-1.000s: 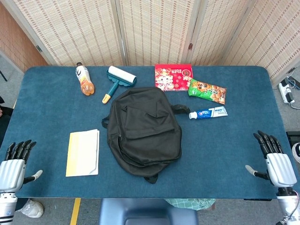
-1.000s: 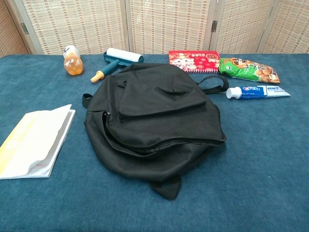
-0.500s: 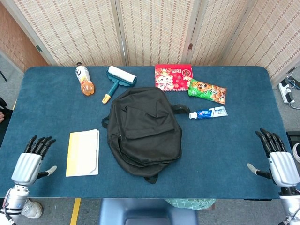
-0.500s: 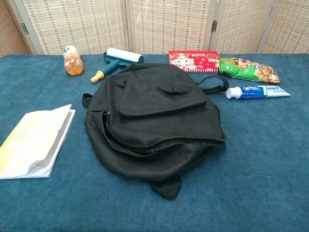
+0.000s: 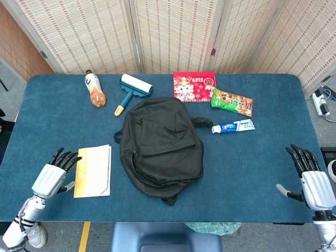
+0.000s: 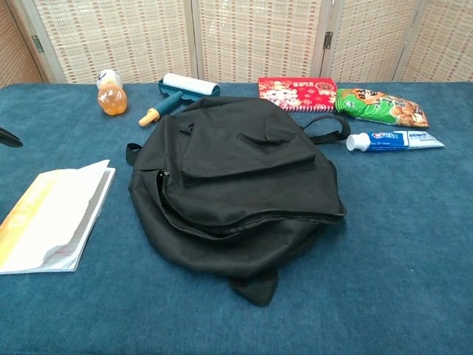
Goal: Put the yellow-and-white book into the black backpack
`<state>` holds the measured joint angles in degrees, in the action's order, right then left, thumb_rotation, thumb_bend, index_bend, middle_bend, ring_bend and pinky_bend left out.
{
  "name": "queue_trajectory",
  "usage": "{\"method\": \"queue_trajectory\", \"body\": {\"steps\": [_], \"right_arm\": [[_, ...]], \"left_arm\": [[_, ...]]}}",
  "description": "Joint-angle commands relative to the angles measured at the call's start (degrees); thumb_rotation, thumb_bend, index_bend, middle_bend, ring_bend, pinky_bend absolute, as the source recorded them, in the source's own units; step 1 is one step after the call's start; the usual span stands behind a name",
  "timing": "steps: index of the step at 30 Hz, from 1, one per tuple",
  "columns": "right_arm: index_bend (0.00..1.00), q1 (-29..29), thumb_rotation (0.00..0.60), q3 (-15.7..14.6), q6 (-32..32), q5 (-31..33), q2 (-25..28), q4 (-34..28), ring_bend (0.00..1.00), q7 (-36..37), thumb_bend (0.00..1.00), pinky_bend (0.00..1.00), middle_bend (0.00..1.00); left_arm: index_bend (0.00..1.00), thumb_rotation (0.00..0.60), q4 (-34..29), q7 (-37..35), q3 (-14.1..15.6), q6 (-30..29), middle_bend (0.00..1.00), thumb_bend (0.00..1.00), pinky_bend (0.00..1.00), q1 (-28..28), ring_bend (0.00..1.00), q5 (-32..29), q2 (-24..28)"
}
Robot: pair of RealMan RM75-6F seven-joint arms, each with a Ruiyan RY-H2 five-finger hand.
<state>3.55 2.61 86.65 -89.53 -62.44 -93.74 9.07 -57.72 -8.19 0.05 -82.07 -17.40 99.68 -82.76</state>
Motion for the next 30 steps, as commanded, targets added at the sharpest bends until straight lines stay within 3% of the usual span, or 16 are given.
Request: {"method": "queue_trajectory", "body": {"steps": [1, 5, 15, 30], "right_arm": [[0.0, -0.02, 0.6, -0.04, 0.01, -0.03, -0.04, -0.1, 0.0, -0.07, 0.12, 0.0, 0.07], [0.0, 0.04, 0.6, -0.04, 0.04, -0.19, -0.13, -0.25, 0.0, -0.21, 0.12, 0.0, 0.07], [0.0, 0.27, 0.6, 0.01, -0.01, -0.46, -0.06, -1.11, 0.0, -0.96, 0.12, 0.0, 0.07], [0.0, 0.67, 0.6, 0.1, -0.58, -0.23, -0.11, -1.93, 0.01, -1.77, 0.12, 0.0, 0.07]], "left_arm": [[0.21, 0.6, 5.41, -2.78, 1.42, -1.45, 0.2, 0.22, 0.09, 0.15, 0.17, 0.64, -2.72], [0.21, 0.6, 10.46, -4.55, 2.69, -3.63, 0.2, 0.23, 0.09, 1.01, 0.17, 1.35, -5.08], [0.2, 0.6, 19.83, -7.71, 5.64, -4.16, 0.2, 0.42, 0.09, 1.81, 0.16, 2.11, -9.53], [0.19, 0.6, 29.27, -11.42, 7.32, -2.63, 0.2, 0.35, 0.09, 2.83, 0.16, 0.63, -13.76]]}}
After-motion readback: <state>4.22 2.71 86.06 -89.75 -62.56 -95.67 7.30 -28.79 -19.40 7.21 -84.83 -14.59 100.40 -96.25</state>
